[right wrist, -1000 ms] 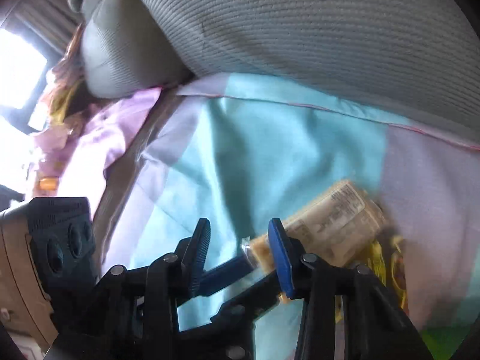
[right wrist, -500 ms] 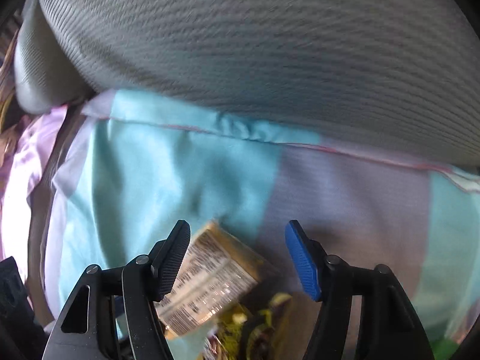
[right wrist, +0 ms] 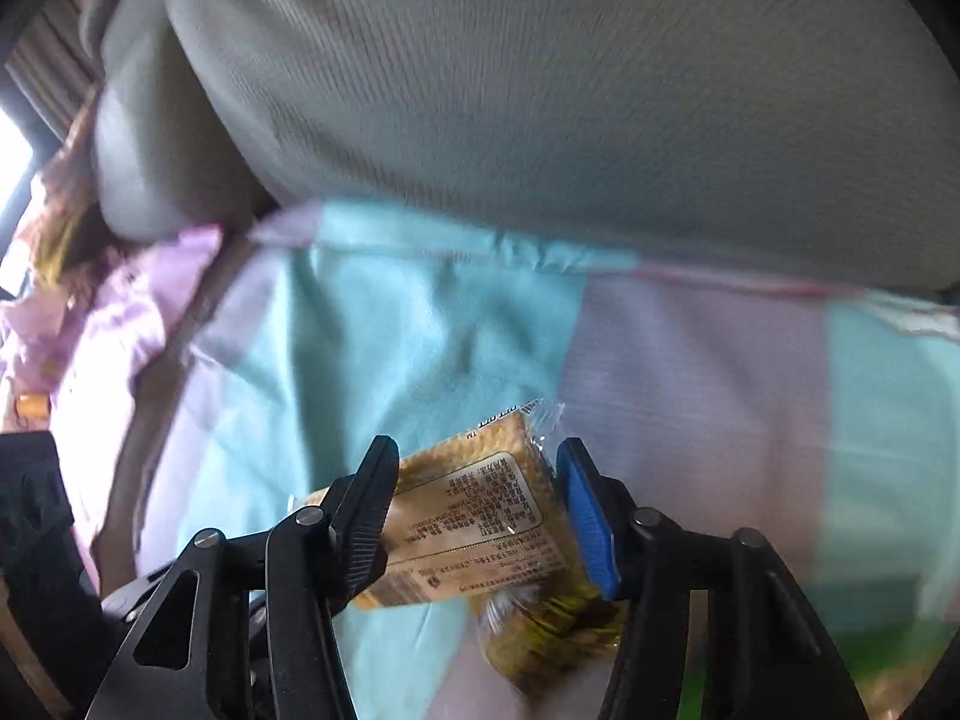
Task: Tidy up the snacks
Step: 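Close the right gripper on the cream cracker packet and lift it, then carry the cracker packet with the right gripper over the green box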
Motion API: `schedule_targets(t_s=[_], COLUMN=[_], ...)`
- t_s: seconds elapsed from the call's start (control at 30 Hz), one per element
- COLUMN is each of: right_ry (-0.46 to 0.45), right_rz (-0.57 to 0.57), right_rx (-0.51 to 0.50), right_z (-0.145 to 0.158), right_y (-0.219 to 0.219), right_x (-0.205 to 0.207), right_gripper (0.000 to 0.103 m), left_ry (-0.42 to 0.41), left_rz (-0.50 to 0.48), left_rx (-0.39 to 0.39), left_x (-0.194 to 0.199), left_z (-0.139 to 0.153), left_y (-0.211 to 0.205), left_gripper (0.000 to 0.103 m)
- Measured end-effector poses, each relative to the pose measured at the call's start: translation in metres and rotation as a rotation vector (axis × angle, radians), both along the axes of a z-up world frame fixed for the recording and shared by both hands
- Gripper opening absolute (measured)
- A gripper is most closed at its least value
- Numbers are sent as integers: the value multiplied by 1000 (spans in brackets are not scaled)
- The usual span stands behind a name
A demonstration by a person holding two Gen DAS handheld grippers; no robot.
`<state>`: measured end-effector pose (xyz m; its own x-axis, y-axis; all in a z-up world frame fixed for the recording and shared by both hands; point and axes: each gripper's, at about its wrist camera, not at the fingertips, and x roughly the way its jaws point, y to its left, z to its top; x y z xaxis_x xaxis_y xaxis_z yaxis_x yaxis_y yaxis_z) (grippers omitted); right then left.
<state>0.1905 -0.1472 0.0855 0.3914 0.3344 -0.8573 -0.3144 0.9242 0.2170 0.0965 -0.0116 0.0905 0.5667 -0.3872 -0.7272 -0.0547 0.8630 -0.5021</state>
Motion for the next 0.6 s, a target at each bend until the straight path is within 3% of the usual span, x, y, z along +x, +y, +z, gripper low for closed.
schedule_targets(t_s=[0.17, 0.33, 0.47, 0.6], right_ry=[-137, -157, -151, -141], right_rz=[-128, -307, -441, -555], right_rx=[10, 64, 49, 66], right_z=[49, 41, 28, 19], right_y=[-50, -97, -137, -167], right_x=[-61, -117, -156, -183], right_gripper=[57, 57, 58, 59], left_ry=[-92, -107, -96, -149], left_rz=[-120, -292, -430, -510], left_rx=[-32, 6, 35, 94], left_x=[-28, -55, -68, -77], left_z=[36, 37, 25, 24], left_y=[-40, -96, -143, -167], left_gripper=[39, 39, 39, 39])
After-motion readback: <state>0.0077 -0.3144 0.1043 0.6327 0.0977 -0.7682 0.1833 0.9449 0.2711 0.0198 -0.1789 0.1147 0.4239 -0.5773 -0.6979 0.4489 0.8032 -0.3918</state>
